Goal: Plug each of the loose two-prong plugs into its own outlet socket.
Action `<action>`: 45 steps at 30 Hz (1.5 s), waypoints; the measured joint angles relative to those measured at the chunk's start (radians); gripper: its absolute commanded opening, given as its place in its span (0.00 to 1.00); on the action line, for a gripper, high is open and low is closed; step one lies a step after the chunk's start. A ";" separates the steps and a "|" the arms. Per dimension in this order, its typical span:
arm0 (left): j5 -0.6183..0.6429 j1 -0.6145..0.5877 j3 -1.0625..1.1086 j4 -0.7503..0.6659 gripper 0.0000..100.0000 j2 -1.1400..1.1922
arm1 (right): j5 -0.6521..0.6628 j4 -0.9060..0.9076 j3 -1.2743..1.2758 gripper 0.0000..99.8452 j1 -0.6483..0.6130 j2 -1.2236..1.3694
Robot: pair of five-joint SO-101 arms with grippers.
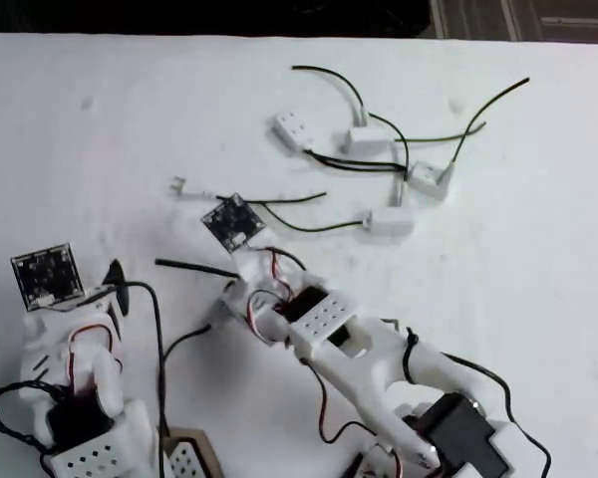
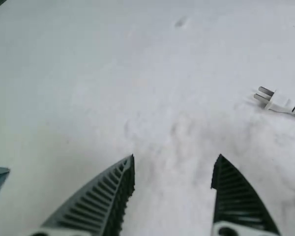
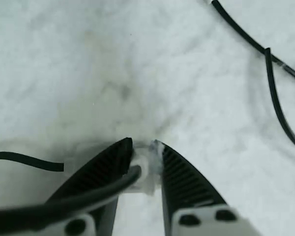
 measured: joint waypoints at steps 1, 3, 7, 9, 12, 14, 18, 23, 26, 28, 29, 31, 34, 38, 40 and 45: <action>0.000 0.000 0.000 0.000 0.26 0.000 | 0.000 -0.002 0.000 0.02 0.000 0.000; 0.000 0.000 0.000 0.000 0.26 0.000 | 0.000 -0.002 0.000 0.02 -0.002 0.000; 0.000 0.000 0.000 0.000 0.26 0.000 | 0.000 -0.003 0.005 0.02 -0.002 0.002; 0.000 0.000 0.000 0.000 0.26 0.000 | 0.000 -0.009 0.015 0.02 -0.002 0.002; 0.000 0.000 0.000 0.000 0.26 0.000 | 0.000 -0.011 0.025 0.02 -0.002 0.000; 0.000 0.000 0.000 0.000 0.26 0.000 | 0.005 -0.011 0.038 0.02 -0.002 -0.003; 0.000 0.000 0.000 0.000 0.26 0.000 | 0.092 -0.015 0.071 0.02 -0.002 -0.015; 0.000 0.000 0.000 -0.002 0.26 0.000 | 0.123 -0.015 0.075 0.02 -0.002 -0.015; 0.000 0.000 0.000 -0.002 0.26 0.000 | 0.126 -0.015 0.075 0.02 -0.002 -0.018; 0.000 0.000 0.000 -0.002 0.26 0.000 | 0.127 -0.014 0.072 0.02 0.023 -0.037; 0.000 0.000 0.000 -0.002 0.26 0.000 | 0.127 -0.006 0.064 0.02 0.046 -0.057; 0.000 0.000 0.000 -0.002 0.26 0.000 | 0.130 -0.005 0.057 0.02 0.107 -0.094; 0.000 0.000 0.000 -0.002 0.26 0.000 | 0.130 -0.005 0.009 0.02 0.212 -0.150; 0.000 0.000 0.000 -0.002 0.26 0.000 | 0.130 -0.005 -0.087 0.02 0.316 -0.164; 0.000 0.000 0.000 -0.002 0.26 0.000 | 0.130 -0.005 -0.147 0.02 0.368 -0.149; 0.000 0.000 0.000 -0.002 0.26 0.000 | 0.130 -0.005 -0.350 0.02 0.506 0.006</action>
